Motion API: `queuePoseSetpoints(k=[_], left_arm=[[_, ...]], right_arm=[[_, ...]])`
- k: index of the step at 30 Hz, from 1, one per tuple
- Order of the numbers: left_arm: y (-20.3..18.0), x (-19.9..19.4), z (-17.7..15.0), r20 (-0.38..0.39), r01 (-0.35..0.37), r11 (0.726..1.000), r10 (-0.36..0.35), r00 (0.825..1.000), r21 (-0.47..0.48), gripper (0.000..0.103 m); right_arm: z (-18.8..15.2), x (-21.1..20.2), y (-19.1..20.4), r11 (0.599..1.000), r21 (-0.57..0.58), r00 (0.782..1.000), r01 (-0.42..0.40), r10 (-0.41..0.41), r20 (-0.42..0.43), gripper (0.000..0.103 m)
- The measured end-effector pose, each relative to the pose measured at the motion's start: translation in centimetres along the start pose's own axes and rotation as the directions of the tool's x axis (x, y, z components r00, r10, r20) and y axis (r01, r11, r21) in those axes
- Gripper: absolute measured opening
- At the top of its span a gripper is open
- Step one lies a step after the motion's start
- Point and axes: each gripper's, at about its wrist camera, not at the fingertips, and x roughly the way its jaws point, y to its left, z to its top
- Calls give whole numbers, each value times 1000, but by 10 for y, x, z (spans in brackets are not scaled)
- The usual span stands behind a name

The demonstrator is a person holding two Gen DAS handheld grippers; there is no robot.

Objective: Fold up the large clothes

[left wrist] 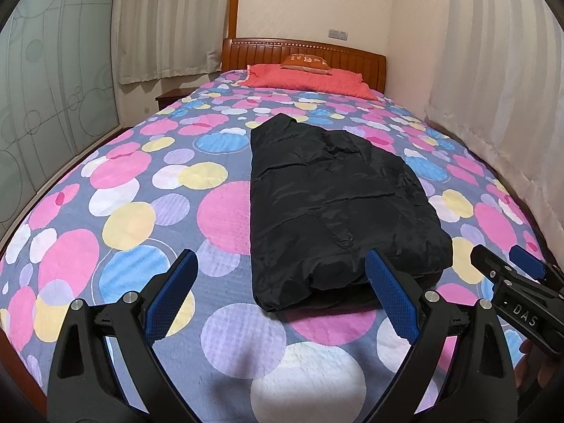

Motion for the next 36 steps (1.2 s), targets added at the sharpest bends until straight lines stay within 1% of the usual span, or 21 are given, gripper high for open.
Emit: queuePoseSetpoints(k=[5, 13, 20, 21, 23, 25, 28, 31, 36], left_arm=[[-1, 3, -1, -4, -3, 1000, 3, 1000, 4, 96], [-4, -2, 0, 5, -11, 1000, 11, 1000, 10, 96], [-5, -16, 0, 36, -33, 999, 33, 999, 14, 96], [-5, -18, 0, 38, -32, 999, 32, 999, 16, 96], [-5, -19, 0, 39, -36, 999, 35, 999, 20, 101], [-6, -21, -1, 47, -47, 999, 46, 998, 19, 101], [-8, -22, 0, 41, -43, 999, 42, 998, 24, 101], [-10, -21, -1, 34, -58, 998, 57, 998, 30, 101], [-12, -18, -1, 25, -41, 999, 40, 999, 33, 101]], right_arm=[[-1, 1, 1, 1000, 0, 1000, -3, 3, -2, 80], [-1, -2, 1, 1000, -1, 1000, -8, 8, 11, 80], [0, -12, 0, 1000, 5, 999, -19, 19, 28, 80], [-1, -14, 0, 1000, 5, 999, -20, 20, 30, 80], [-1, -14, 0, 1000, 6, 999, -22, 22, 29, 80], [-1, -15, 0, 1000, 6, 999, -21, 21, 31, 80], [-2, -15, 0, 1000, 8, 999, -21, 21, 29, 80], [-2, -16, -1, 1000, 10, 999, -22, 21, 28, 80], [-5, -18, 0, 1000, 13, 1000, -22, 21, 20, 80]])
